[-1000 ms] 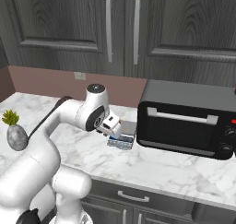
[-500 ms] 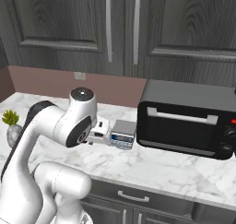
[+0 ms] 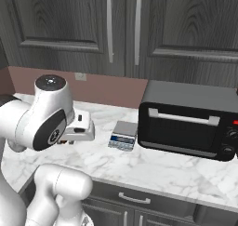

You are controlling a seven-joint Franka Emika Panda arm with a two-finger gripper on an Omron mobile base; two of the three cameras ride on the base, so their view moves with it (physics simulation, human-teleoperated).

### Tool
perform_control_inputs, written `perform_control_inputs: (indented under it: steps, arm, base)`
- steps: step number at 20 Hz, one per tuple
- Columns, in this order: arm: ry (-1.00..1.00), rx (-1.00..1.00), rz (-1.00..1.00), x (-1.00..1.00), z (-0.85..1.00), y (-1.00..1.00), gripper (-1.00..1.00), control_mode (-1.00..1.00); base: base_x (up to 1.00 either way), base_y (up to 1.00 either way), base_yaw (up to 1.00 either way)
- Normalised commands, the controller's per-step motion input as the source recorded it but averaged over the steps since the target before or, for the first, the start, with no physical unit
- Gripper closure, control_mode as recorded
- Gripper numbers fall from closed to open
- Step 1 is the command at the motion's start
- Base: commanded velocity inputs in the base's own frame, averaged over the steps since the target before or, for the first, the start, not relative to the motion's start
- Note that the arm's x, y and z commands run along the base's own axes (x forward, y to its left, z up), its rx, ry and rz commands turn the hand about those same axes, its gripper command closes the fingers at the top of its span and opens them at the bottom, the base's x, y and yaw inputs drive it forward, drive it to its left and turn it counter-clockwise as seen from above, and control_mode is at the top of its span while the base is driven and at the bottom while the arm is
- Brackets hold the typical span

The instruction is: Take the chicken drumstick from the fridge and place it on the digital scale on the counter by the fridge. Wait a few seconds for a reading, then move it to the plate on the dining counter.

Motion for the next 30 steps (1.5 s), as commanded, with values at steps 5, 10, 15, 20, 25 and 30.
perform_control_inputs:
  steps: [5,10,15,20,25,30]
  arm:
    - [0.0,0.0,0.0,0.0,0.0,0.0,1.0,-1.0]
    - [0.0,0.0,0.0,0.0,0.0,0.0,1.0,-1.0]
    - [0.0,0.0,0.0,-0.01,0.0,0.0,1.0,1.0]
    - [0.0,0.0,0.0,0.0,0.0,0.0,1.0,1.0]
    - [0.0,0.0,0.0,0.0,0.0,0.0,1.0,1.0]
    - [0.0,0.0,0.0,0.0,0.0,0.0,1.0,1.0]
  base:
    - [0.0,0.0,0.0]
    - [0.0,0.0,0.0]
    - [-0.4,-0.24,-0.05]
    - [-1.0,-0.75,-0.17]
    - [-1.0,-0.67,-0.19]
    - [-0.46,-0.33,-0.53]
